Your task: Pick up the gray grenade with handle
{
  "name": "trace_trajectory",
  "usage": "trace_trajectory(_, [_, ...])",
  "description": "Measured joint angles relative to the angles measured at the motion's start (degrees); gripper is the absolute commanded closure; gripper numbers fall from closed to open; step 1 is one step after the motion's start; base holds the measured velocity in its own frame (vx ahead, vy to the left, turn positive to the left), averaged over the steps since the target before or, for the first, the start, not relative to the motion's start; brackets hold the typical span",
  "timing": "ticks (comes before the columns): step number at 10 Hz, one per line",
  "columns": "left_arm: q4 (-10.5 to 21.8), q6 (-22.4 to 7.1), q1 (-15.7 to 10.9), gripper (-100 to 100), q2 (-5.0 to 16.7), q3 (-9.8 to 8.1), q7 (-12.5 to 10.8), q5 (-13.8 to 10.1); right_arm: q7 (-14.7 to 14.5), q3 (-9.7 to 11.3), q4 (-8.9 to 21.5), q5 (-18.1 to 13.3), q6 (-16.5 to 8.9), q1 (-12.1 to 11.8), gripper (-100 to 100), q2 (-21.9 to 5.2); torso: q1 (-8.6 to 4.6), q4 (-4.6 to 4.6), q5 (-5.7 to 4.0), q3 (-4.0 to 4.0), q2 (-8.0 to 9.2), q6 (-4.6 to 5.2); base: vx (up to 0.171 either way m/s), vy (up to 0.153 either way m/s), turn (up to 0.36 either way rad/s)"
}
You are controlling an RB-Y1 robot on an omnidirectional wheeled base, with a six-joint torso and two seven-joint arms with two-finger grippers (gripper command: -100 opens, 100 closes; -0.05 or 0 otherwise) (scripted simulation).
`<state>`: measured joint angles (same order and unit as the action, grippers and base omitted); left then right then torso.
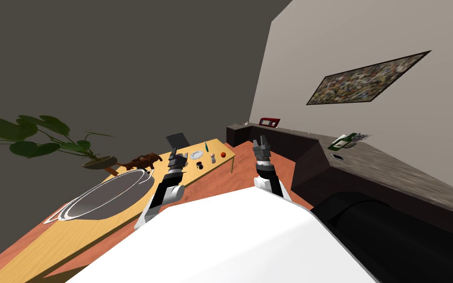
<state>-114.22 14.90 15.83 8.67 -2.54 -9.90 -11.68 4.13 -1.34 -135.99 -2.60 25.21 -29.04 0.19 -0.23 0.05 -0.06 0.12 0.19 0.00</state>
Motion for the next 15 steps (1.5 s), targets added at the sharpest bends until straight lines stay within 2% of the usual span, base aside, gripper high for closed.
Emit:
trace_trajectory(3, [3.5, -3.7, -1.5, -100, 0.1, -0.89, -0.7, -1.0, 0.0, 0.0, 0.0, 0.0, 0.0, 0.0, 0, 0.0, 0.07, -0.03, 0.01, -0.07, -0.13, 0.0, -0.017, -0.042, -0.011])
trace_trajectory(5, [5.7, -6.9, -2.7, -100, -0.9, -0.72, -0.7, -1.0, 0.0, 0.0, 0.0, 0.0, 0.0, 0.0, 0, 0.0, 0.15, -0.04, 0.03, -0.11, -0.2, -0.01, 0.001, -0.014, -0.008])
trace_trajectory(7, [8.0, -8.3, -3.8, -100, -0.6, -0.89, -1.3, -1.2, 0.0, 0.0, 0.0, 0.0, 0.0, 0.0, 0, 0.0, 0.24, -0.05, 0.05, -0.13, -0.23, -0.01, 0.01, 0.002, -0.009])
trace_trajectory(9, [10.7, -10.7, -4.6, -100, -1.2, -0.21, -1.9, -1.1, 0.0, 0.0, 0.0, 0.0, 0.0, 0.0, 0, 0.0, 0.27, -0.06, 0.06, -0.16, -0.28, -0.01, 0.017, 0.011, -0.006])
trace_trajectory(12, [12.0, -14.5, -5.4, -100, -1.6, 0.27, -2.4, -0.9, 0.0, 0.0, 0.0, 0.0, 0.0, 0.0, 0, 0.0, 0.29, -0.05, 0.06, -0.14, -0.25, -0.02, 0.014, 0.016, -0.002])
trace_trajectory(15, [14.6, -19.4, -7.5, -100, -2.4, 0.96, -3.0, -0.3, 0.0, 0.0, 0.0, 0.0, 0.0, 0.0, 0, 0.0, 0.34, -0.06, 0.07, -0.16, -0.28, -0.02, 0.02, 0.026, -0.002])
